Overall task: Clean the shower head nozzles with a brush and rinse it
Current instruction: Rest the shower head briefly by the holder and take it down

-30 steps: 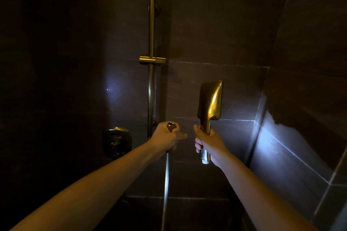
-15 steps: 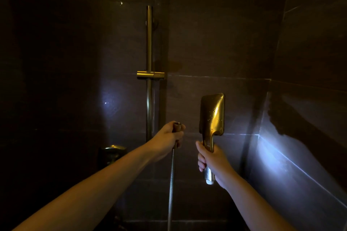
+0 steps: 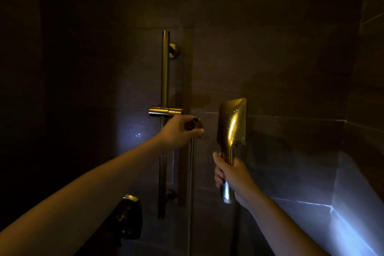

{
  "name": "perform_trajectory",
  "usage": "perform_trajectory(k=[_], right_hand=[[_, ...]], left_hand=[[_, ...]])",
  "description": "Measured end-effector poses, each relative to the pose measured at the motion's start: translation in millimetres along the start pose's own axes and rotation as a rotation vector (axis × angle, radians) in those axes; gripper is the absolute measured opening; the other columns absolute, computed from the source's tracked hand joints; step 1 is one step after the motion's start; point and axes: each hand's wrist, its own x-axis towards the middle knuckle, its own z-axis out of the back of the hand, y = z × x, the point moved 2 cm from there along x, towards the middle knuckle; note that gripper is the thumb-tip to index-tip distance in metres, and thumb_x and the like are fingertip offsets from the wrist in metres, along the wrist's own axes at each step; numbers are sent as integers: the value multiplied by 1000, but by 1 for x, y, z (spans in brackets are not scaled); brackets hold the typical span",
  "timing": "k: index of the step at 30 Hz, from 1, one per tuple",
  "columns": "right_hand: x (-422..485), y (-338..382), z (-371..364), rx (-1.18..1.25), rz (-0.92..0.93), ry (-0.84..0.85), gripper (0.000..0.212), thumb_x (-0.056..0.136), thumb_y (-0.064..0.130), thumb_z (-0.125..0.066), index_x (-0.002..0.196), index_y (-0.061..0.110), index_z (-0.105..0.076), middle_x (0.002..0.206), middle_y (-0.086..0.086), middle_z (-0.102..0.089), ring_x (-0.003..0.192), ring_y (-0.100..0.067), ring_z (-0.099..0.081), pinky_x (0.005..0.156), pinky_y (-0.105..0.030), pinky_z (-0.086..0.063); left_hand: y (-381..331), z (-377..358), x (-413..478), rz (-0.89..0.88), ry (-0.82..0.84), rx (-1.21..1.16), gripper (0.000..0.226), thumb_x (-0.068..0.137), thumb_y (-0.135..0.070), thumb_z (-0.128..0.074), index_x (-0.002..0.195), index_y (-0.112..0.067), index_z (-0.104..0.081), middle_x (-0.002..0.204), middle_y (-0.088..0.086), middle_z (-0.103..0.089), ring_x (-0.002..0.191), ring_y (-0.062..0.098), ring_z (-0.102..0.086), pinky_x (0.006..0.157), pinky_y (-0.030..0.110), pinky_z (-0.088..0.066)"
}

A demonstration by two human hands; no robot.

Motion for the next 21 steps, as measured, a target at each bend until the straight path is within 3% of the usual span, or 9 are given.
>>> perform_trajectory(k=[7,10,13,17,21], right_hand=[[73,30,0,-44,9,70,22,90,39,-65,89,18,-56,51,10,-47,47,-10,-49,48,-27,-45],[91,46,-1,-43,25,113,23,91,38,-64,91,17,-55,52,8,-47,48,-10,-49,51,-28,-46],[97,57,-4,-34,42,144,20,94,35,-61,89,17,-53,53,6,-46,48,-11,-48,51,-27,-45],[99,58,-7,-18,62,175,19,97,29,-57,86,16,-50,54,2,-40,45,-12,-44,46,-25,-42],[105,52,-4,-31,77,193,21,97,29,-58,83,16,-49,53,2,-39,45,-12,-43,46,-25,-42]], left_hand=[[-17,29,63,24,-136,359,24,75,-31,-82,93,-19,-74,82,-4,-73,76,2,-67,65,23,-54],[-20,44,84,39,-219,390,29,72,-28,-85,97,-18,-74,77,-15,-66,72,-4,-62,58,8,-43],[-14,56,98,75,-290,395,40,70,-23,-87,106,-13,-74,86,-9,-69,81,2,-64,61,7,-44],[-5,62,105,110,-274,497,30,71,-20,-86,98,-14,-74,75,-15,-61,68,-6,-54,49,1,-40],[5,64,106,142,-172,580,20,77,-20,-82,93,-14,-71,76,-11,-62,73,3,-60,54,11,-40]])
